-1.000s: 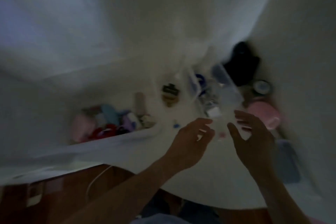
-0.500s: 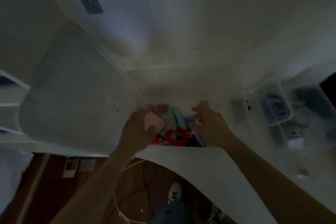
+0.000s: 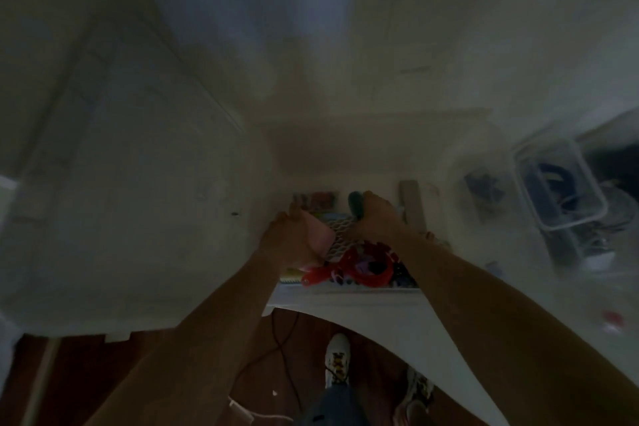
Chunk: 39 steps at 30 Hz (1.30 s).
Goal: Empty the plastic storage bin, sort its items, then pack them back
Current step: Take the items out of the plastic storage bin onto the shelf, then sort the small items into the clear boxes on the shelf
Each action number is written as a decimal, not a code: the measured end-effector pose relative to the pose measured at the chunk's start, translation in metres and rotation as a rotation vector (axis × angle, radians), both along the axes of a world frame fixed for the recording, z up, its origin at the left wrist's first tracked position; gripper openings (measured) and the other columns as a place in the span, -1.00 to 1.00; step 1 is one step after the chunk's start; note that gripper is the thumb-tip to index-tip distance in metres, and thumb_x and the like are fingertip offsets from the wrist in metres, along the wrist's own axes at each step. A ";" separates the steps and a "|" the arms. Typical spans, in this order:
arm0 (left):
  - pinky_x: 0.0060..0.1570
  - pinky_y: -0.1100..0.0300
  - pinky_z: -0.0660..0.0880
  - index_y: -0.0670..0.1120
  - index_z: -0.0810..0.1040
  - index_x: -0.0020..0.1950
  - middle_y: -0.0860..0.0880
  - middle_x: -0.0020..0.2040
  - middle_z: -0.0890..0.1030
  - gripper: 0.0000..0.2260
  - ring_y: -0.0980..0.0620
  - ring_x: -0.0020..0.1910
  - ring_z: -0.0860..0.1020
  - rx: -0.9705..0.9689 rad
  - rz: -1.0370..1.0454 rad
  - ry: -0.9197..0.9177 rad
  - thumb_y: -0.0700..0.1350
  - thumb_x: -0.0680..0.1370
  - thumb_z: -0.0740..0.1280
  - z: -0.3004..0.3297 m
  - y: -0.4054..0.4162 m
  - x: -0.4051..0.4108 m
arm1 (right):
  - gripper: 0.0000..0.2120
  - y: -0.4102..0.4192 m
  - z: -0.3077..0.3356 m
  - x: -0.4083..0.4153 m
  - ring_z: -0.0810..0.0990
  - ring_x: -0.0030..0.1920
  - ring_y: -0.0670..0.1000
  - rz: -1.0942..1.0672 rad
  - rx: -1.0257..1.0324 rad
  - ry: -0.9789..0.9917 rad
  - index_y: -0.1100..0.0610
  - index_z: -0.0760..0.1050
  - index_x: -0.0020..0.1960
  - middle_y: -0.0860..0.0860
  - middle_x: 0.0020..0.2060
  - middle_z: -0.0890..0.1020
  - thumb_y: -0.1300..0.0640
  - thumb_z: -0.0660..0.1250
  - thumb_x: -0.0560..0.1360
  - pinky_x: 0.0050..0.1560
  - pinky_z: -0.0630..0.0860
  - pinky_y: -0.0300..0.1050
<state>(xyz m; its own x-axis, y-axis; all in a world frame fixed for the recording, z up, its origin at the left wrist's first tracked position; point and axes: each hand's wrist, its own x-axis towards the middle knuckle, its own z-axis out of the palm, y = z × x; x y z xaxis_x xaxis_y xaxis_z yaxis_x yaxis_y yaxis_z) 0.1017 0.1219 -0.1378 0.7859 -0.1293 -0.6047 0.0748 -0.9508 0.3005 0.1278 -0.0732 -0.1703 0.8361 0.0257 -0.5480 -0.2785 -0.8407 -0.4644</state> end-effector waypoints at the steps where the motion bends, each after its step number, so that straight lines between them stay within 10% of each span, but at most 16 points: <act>1: 0.20 -0.01 0.47 -0.15 -0.08 0.54 -0.23 0.28 0.34 0.19 -0.24 0.23 0.45 0.000 -0.003 -0.018 0.17 0.19 0.61 -0.001 0.000 -0.001 | -0.35 -0.003 0.000 0.000 0.51 0.03 0.12 -0.015 0.026 0.000 0.23 0.30 0.31 0.14 0.10 0.50 0.04 0.54 0.38 -0.11 0.47 -0.04; 12: 0.05 0.08 0.48 -0.08 0.11 0.42 -0.14 0.19 0.32 0.04 -0.17 0.14 0.47 -0.112 0.099 -0.147 0.14 0.12 0.62 0.000 0.001 -0.002 | -0.66 -0.032 0.017 0.000 0.58 0.18 0.25 -0.707 0.648 0.073 0.33 0.45 0.30 0.23 0.15 0.59 0.22 0.35 0.57 0.25 0.52 0.20; 18: 0.29 0.06 0.36 -0.14 -0.03 0.56 -0.20 0.38 0.32 0.14 -0.18 0.35 0.37 -0.073 0.041 -0.170 0.23 0.23 0.57 0.013 -0.009 0.001 | -0.74 -0.052 0.067 -0.029 0.65 0.00 0.16 -0.886 1.005 0.084 0.31 0.52 0.18 0.18 0.05 0.65 0.25 0.40 0.52 0.07 0.61 0.08; 23: 0.06 0.26 0.47 0.12 0.48 0.28 0.15 0.18 0.53 -0.54 0.16 0.13 0.54 -0.691 0.240 -0.307 0.26 0.45 0.39 0.082 -0.086 -0.006 | -0.76 -0.093 0.109 -0.073 0.59 -0.17 0.16 -0.999 1.073 -0.117 0.31 0.58 0.04 0.21 -0.12 0.67 0.26 0.49 0.42 -0.23 0.51 -0.06; 26: -0.16 0.21 0.61 0.01 0.62 0.07 0.03 0.03 0.64 -0.73 0.03 -0.13 0.67 -0.961 0.170 -0.196 -0.10 0.41 0.54 0.120 -0.148 -0.023 | -0.78 -0.133 0.135 -0.118 0.68 -0.17 0.06 -1.068 1.130 -0.255 0.27 0.56 0.07 0.16 -0.11 0.70 0.32 0.44 0.44 -0.19 0.59 -0.12; 30: -0.31 0.15 0.59 -0.05 0.65 0.03 0.00 -0.06 0.69 -0.72 0.03 -0.27 0.64 -1.048 0.062 -0.091 -0.34 0.39 0.51 0.127 -0.232 -0.061 | -0.90 -0.203 0.149 -0.203 0.70 -0.12 0.06 -1.207 1.070 -0.374 0.18 0.60 0.03 0.11 -0.11 0.72 0.24 0.38 0.52 -0.04 0.63 -0.05; 39: -0.18 0.47 0.48 0.15 0.59 0.16 0.18 0.11 0.60 -0.73 0.26 -0.14 0.63 -0.879 -0.350 0.116 -0.04 0.48 0.47 0.089 -0.406 -0.166 | -0.82 -0.386 0.081 -0.402 0.63 -0.14 0.03 -2.160 0.451 -0.463 0.23 0.59 -0.02 0.09 -0.16 0.65 0.16 0.49 0.46 -0.25 0.54 -0.17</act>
<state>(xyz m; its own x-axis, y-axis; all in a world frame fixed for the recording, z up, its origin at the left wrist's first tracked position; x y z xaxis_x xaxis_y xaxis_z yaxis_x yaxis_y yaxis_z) -0.0642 -0.2837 -0.0485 0.5574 -0.7914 -0.2509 -0.0974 -0.3625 0.9269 -0.2741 -0.4590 -0.0889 -0.1975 -0.7824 -0.5906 -0.1908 0.6216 -0.7597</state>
